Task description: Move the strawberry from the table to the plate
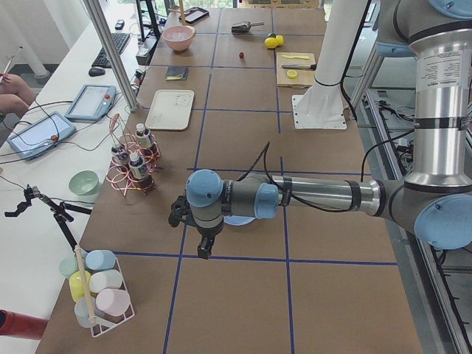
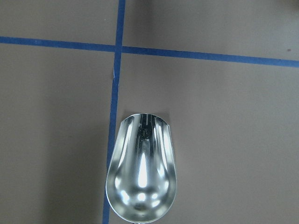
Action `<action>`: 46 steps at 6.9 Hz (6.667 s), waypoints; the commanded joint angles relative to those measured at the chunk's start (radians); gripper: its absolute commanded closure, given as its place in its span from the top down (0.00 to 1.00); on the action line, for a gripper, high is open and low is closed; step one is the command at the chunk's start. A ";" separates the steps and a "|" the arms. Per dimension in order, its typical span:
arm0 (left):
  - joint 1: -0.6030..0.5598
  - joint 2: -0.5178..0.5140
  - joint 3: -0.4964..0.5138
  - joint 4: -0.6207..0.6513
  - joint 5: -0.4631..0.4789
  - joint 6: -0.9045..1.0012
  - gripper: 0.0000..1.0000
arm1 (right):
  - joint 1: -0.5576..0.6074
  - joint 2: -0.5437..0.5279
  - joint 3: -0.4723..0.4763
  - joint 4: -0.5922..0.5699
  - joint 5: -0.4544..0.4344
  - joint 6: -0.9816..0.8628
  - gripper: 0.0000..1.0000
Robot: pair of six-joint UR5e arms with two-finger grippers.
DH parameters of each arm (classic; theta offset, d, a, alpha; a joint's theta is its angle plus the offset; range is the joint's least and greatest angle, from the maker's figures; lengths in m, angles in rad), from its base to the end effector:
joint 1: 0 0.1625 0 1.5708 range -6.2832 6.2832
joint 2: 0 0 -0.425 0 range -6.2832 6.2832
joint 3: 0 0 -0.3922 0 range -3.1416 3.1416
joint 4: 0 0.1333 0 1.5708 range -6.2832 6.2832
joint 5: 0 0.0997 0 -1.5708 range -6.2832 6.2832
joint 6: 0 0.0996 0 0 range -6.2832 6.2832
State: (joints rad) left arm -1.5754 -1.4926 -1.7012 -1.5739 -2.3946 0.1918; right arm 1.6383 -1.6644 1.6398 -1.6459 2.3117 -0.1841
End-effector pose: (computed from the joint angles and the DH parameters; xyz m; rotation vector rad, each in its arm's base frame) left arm -0.0623 -0.4615 0.6278 0.1329 0.8159 0.1992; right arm 0.0959 -0.4388 0.6783 -0.0015 -0.7465 -0.0742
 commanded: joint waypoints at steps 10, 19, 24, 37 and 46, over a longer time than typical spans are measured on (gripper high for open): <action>0.020 0.008 0.007 -0.684 -0.005 -0.006 1.00 | 0.000 -0.001 0.153 0.001 0.102 0.011 1.00; 0.461 0.104 0.165 -1.170 0.285 -0.736 1.00 | 0.002 -0.008 0.121 0.001 0.115 0.018 1.00; 0.621 0.112 0.267 -1.247 0.316 -1.035 0.58 | 0.002 -0.008 0.112 0.001 0.115 0.018 1.00; 0.760 -0.173 -0.086 -0.865 0.256 -1.355 0.00 | 0.011 -0.015 0.113 0.001 0.130 0.020 1.00; 1.135 -0.538 0.090 -0.744 0.597 -1.602 0.00 | 0.040 -0.026 0.124 0.001 0.137 0.018 1.00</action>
State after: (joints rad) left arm -0.4443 -2.0191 -1.6199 -2.3179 -1.8004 -1.4107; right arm 1.6767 -1.6904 1.7640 -1.6436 2.4477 -0.1657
